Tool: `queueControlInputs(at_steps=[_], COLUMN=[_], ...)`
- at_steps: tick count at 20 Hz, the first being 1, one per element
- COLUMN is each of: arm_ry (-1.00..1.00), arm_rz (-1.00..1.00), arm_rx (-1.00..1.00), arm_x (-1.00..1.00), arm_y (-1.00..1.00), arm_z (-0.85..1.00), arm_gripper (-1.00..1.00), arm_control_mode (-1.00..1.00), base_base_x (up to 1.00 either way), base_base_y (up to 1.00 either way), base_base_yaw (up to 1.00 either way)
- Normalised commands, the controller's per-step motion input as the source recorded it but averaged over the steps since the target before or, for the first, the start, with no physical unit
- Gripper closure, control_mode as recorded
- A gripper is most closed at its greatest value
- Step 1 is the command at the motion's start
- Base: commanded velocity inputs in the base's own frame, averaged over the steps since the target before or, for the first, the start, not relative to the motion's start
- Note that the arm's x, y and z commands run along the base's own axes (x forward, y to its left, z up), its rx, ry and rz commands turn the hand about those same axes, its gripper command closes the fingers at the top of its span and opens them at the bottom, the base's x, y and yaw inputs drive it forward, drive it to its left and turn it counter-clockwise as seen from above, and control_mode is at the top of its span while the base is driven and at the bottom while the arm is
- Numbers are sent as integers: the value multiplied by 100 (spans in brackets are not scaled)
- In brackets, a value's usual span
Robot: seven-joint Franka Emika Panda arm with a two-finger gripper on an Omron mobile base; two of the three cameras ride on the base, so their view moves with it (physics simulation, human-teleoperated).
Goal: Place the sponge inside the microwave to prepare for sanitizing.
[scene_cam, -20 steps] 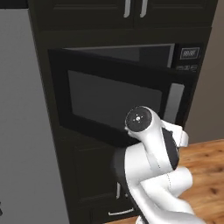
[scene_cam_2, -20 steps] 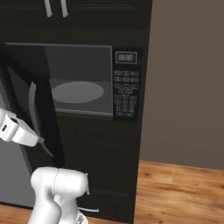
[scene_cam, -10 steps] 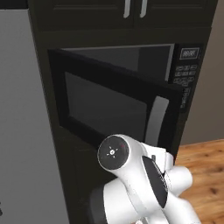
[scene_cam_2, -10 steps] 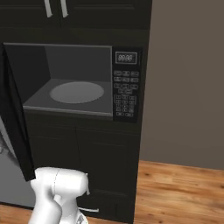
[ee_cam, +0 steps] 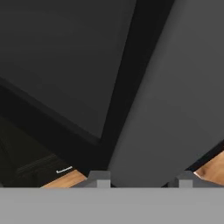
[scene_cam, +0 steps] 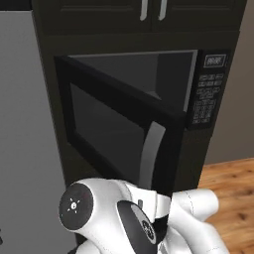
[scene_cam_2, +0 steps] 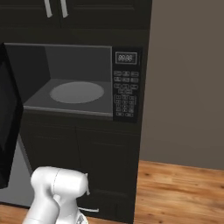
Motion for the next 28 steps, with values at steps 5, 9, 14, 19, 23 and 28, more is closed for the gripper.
queueControlInputs(at_steps=[5, 9, 14, 19, 23, 28], arm_ry=[-6, -2, 0, -2, 0, 0], arm_rz=[-13, -13, -14, -14, -9, -7], arm_rx=[0, 0, 0, 0, 0, 0], arm_x=[5, 0, 0, 0, 0, 0], arm_y=[92, 76, 81, 77, 40, 29], arm_z=[-36, -14, -12, -10, -1, 0], arm_gripper=[100, 100, 100, 100, 100, 100], arm_control_mode=[-100, -100, -100, -100, -100, -100], base_base_x=[0, 0, 0, 0, 0, 0], base_base_y=[0, 0, 0, 0, 0, 0], base_base_yaw=[0, 0, 0, 0, 0, 0])
